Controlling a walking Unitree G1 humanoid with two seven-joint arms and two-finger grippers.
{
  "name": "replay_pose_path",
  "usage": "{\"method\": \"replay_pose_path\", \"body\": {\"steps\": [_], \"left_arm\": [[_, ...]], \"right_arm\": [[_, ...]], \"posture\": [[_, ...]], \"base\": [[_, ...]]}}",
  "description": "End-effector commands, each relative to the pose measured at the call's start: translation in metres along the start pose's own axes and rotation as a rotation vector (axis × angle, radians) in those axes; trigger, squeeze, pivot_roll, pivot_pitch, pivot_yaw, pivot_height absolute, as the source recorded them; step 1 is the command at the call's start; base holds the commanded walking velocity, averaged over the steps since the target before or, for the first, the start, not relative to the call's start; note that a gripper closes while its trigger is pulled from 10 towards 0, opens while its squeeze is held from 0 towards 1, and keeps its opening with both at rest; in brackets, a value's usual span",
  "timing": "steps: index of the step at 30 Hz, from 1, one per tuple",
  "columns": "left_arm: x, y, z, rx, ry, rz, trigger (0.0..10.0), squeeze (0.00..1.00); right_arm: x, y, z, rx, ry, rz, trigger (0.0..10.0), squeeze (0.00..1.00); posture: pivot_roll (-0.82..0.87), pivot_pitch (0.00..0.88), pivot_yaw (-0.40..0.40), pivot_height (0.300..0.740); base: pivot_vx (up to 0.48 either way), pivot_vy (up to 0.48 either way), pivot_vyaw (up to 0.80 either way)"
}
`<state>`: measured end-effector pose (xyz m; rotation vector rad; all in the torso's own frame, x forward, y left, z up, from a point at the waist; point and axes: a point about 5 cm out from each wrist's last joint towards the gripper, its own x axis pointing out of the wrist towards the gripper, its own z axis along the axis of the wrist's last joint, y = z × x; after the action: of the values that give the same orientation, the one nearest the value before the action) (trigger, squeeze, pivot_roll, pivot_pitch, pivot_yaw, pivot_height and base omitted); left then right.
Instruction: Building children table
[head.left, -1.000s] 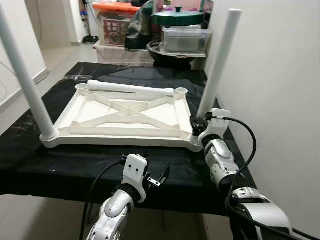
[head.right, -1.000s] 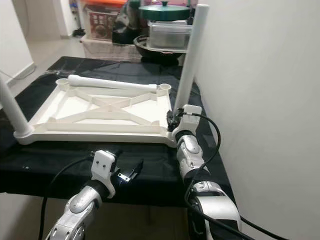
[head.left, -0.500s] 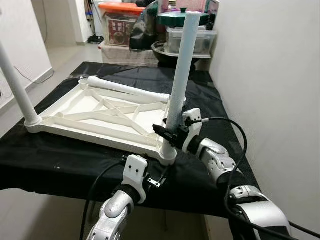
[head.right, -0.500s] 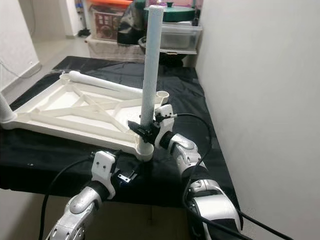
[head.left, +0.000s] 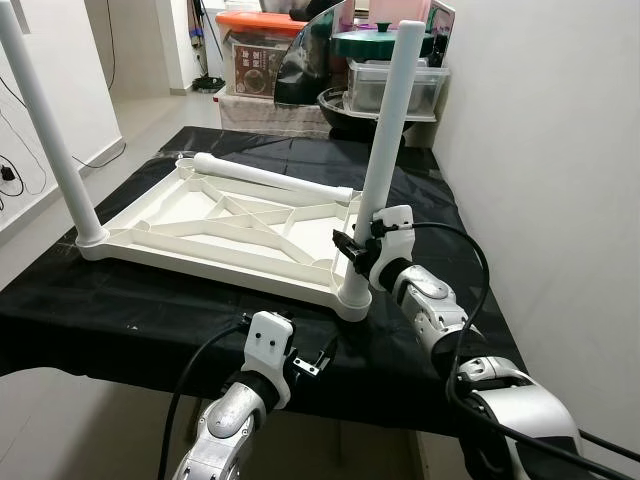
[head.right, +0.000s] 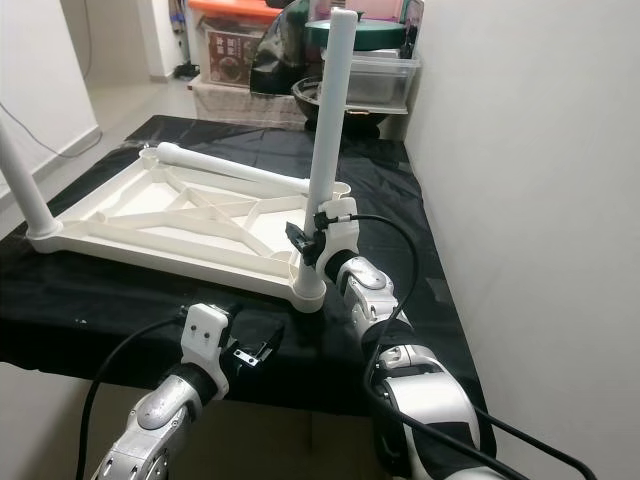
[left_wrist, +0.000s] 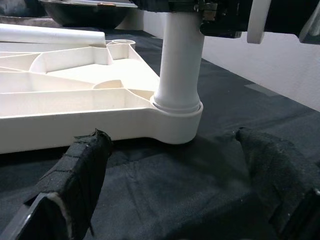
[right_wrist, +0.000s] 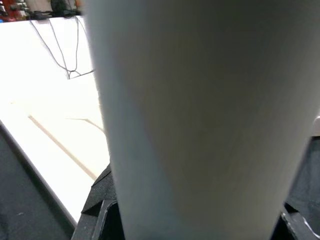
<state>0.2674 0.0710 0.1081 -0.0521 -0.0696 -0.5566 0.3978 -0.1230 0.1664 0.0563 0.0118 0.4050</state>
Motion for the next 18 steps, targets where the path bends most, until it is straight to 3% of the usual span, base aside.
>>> {"method": "replay_pose_path", "body": {"steps": [1,2,3,4,5,6,7,10,11,12,13,16,17,18], "left_arm": [[-0.001,0.0,-0.002,0.006,0.007,-0.003,10.0,0.0],[-0.001,0.0,-0.002,0.005,0.007,-0.002,10.0,0.0],[0.0,0.0,-0.002,0.005,0.007,-0.003,10.0,0.0],[0.0,0.0,-0.002,0.005,0.007,-0.003,10.0,0.0],[0.0,0.0,-0.002,0.004,0.007,-0.003,10.0,0.0],[0.0,0.0,-0.002,0.004,0.007,-0.003,10.0,0.0],[0.0,0.0,-0.002,0.003,0.007,-0.002,10.0,0.0],[0.0,0.0,-0.002,0.004,0.007,-0.002,10.0,0.0],[0.0,0.0,-0.002,0.004,0.007,-0.002,10.0,0.0],[0.0,0.0,-0.002,0.004,0.007,-0.002,10.0,0.0],[0.0,0.0,-0.002,0.004,0.007,-0.002,10.0,0.0],[0.0,0.0,-0.002,0.004,0.007,-0.002,10.0,0.0],[0.0,-0.001,-0.002,0.005,0.007,-0.002,10.0,0.0],[0.0,-0.001,-0.002,0.005,0.007,-0.002,10.0,0.0]], "right_arm": [[-0.007,-0.022,-0.007,0.011,0.072,-0.173,0.0,0.0],[-0.029,-0.066,-0.012,0.048,0.103,-0.563,0.0,0.0],[-0.051,-0.094,-0.016,0.091,0.121,-0.853,0.0,0.0],[-0.051,-0.094,-0.016,0.091,0.121,-0.853,0.0,0.0],[-0.066,-0.109,-0.019,0.133,0.124,-1.022,0.0,0.0],[-0.066,-0.109,-0.019,0.133,0.124,-1.022,0.0,0.0],[-0.073,-0.114,-0.02,0.16,0.121,-1.109,0.0,0.0],[-0.068,-0.11,-0.018,0.167,0.107,-1.095,0.0,0.0],[-0.064,-0.105,-0.017,0.176,0.1,-1.066,1.9,0.0],[-0.064,-0.105,-0.017,0.176,0.1,-1.066,1.9,0.0],[-0.06,-0.102,-0.016,0.186,0.087,-1.049,4.8,0.0],[-0.06,-0.102,-0.016,0.186,0.087,-1.049,4.8,0.0],[-0.056,-0.098,-0.014,0.177,0.078,-1.027,10.0,0.0],[-0.056,-0.098,-0.014,0.177,0.078,-1.027,10.0,0.0]], "posture": [[0.15,0.0,-0.082,0.74],[0.14,0.0,-0.08,0.74],[0.15,0.0,-0.081,0.74],[0.15,0.0,-0.081,0.74],[0.15,0.0,-0.081,0.74],[0.15,0.0,-0.081,0.74],[0.15,0.0,-0.08,0.74],[0.15,0.0,-0.083,0.74],[0.15,0.0,-0.08,0.74],[0.15,0.0,-0.08,0.74],[0.15,0.0,-0.082,0.74],[0.15,0.0,-0.082,0.74],[0.15,0.0,-0.083,0.74],[0.15,0.0,-0.083,0.74]], "base": [[0.0,0.0,0.0],[0.0,0.0,0.0],[0.0,0.0,0.0],[0.0,0.0,0.0],[0.0,0.0,0.0],[0.0,0.0,0.0],[0.0,0.0,0.0],[0.0,0.0,0.0],[0.0,0.0,0.0],[0.0,0.0,0.0],[0.0,0.0,0.0],[0.0,0.0,0.0],[0.0,0.0,0.0],[0.0,0.0,0.0]]}}
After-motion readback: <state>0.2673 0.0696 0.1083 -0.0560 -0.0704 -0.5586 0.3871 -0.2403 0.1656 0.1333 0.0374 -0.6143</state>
